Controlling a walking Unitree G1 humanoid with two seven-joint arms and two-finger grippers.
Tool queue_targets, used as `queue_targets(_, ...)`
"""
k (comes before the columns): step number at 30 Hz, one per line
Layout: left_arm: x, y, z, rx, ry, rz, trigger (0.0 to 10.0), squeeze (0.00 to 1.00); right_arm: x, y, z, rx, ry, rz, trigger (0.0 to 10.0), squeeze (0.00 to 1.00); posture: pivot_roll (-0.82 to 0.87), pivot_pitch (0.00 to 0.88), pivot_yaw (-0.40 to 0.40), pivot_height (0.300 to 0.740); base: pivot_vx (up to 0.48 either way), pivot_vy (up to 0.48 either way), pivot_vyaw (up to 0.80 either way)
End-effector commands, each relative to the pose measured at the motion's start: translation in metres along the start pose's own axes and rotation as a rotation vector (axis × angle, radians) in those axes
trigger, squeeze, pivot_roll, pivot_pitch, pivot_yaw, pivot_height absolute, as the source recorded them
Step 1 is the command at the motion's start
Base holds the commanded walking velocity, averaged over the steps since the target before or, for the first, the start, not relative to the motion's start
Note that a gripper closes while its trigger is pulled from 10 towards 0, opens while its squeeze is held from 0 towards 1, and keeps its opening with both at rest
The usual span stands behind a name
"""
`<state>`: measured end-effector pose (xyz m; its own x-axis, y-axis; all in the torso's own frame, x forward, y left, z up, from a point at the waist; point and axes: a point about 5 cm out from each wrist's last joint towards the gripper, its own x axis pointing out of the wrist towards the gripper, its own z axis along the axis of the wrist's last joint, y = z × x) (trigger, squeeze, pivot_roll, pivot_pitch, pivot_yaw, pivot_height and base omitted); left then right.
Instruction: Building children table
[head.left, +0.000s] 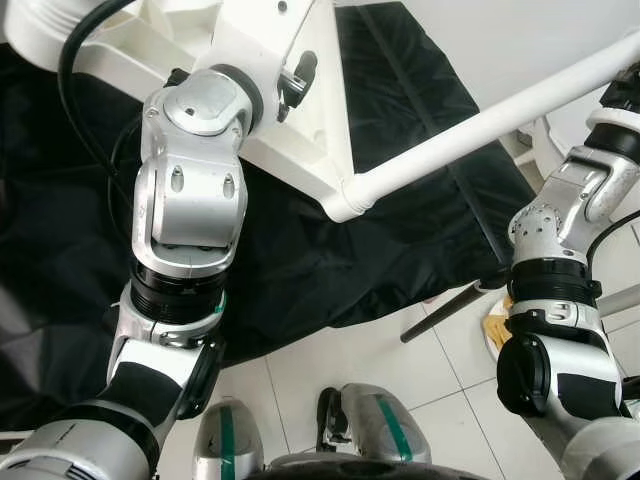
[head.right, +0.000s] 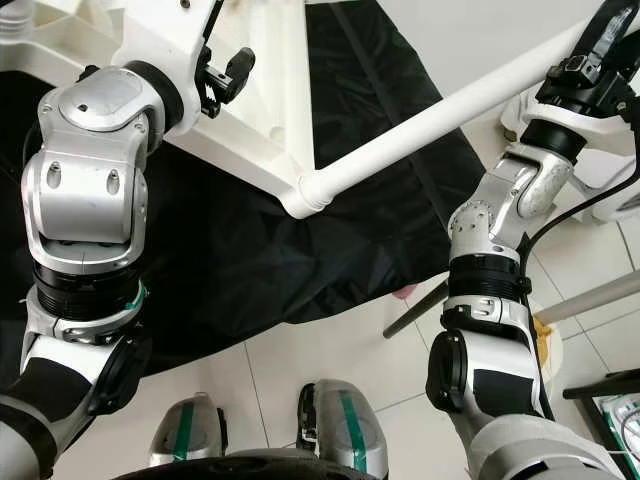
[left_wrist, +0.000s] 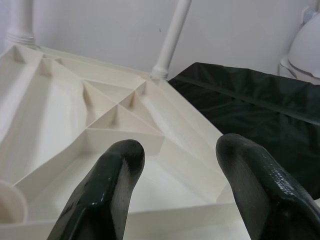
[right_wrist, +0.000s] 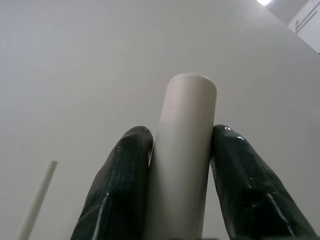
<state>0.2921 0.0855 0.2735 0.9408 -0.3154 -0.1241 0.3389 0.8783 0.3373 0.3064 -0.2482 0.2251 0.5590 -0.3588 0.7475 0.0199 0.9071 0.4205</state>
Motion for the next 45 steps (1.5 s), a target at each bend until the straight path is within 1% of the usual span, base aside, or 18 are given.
queue_targets(1, -0.002, 0.016, -0.001, -0.006, 0.008, 0.331, 10.0, 0.0, -0.17, -0.051, -0.097, -0.1, 1.558, -0.023, 10.0, 0.0, 0.12, 0.052, -0.034, 0.74, 0.0, 0.0, 0.0)
queue_targets(35, -0.002, 0.016, -0.001, -0.006, 0.008, 0.331, 10.0, 0.0, -0.17, -0.051, -0.097, -0.1, 1.558, -0.023, 10.0, 0.0, 0.12, 0.052, -0.034, 0.74, 0.0, 0.0, 0.0)
queue_targets(36, -0.003, 0.017, 0.0, -0.002, 0.007, 0.336, 10.0, 0.0, -0.174, -0.049, -0.097, -0.08, 1.575, -0.005, 10.0, 0.0, 0.12, 0.0, 0.0, 0.74, 0.0, 0.0, 0.0)
queue_targets(37, 0.004, 0.021, -0.002, -0.067, -0.019, 0.305, 10.0, 0.0, -0.108, -0.018, -0.097, -0.046, 1.248, 0.239, 10.0, 0.0, 0.12, 0.0, 0.0, 0.74, 0.0, 0.0, 0.0)
queue_targets(38, 0.004, 0.021, -0.002, -0.067, -0.019, 0.305, 10.0, 0.0, -0.108, -0.018, -0.097, -0.046, 1.248, 0.239, 10.0, 0.0, 0.12, 0.0, 0.0, 0.74, 0.0, 0.0, 0.0)
queue_targets(39, 0.01, 0.024, -0.004, -0.12, -0.061, 0.274, 10.0, 0.0, -0.063, 0.008, -0.087, -0.021, 0.998, 0.407, 10.0, 0.0, 0.13, 0.0, 0.0, 0.74, 0.0, 0.0, 0.0)
queue_targets(40, 0.01, 0.024, -0.004, -0.12, -0.061, 0.274, 10.0, 0.0, -0.063, 0.008, -0.087, -0.021, 0.998, 0.407, 10.0, 0.0, 0.13, 0.0, 0.0, 0.74, 0.0, 0.0, 0.0)
queue_targets(41, 0.014, 0.025, -0.007, -0.18, -0.087, 0.243, 10.0, 0.0, -0.036, 0.026, -0.075, -0.004, 0.827, 0.512, 10.0, 0.0, 0.12, 0.0, 0.0, 0.74, 0.0, 0.0, 0.0)
queue_targets(42, 0.015, 0.025, -0.008, -0.217, -0.103, 0.224, 10.0, 0.0, -0.023, 0.036, -0.069, 0.004, 0.741, 0.562, 10.0, 0.0, 0.12, 0.0, 0.0, 0.74, 0.0, 0.0, 0.0)
queue_targets(44, 0.015, 0.025, -0.009, -0.228, -0.106, 0.217, 10.0, 0.0, -0.022, 0.035, -0.069, 0.005, 0.74, 0.562, 10.0, 0.0, 0.12, 0.0, 0.0, 0.74, 0.0, 0.0, 0.0)
queue_targets(45, 0.017, 0.027, -0.011, -0.262, -0.108, 0.212, 10.0, 0.0, -0.021, 0.036, -0.069, 0.005, 0.74, 0.566, 10.0, 0.0, 0.12, 0.0, 0.0, 0.74, 0.0, 0.0, 0.0)
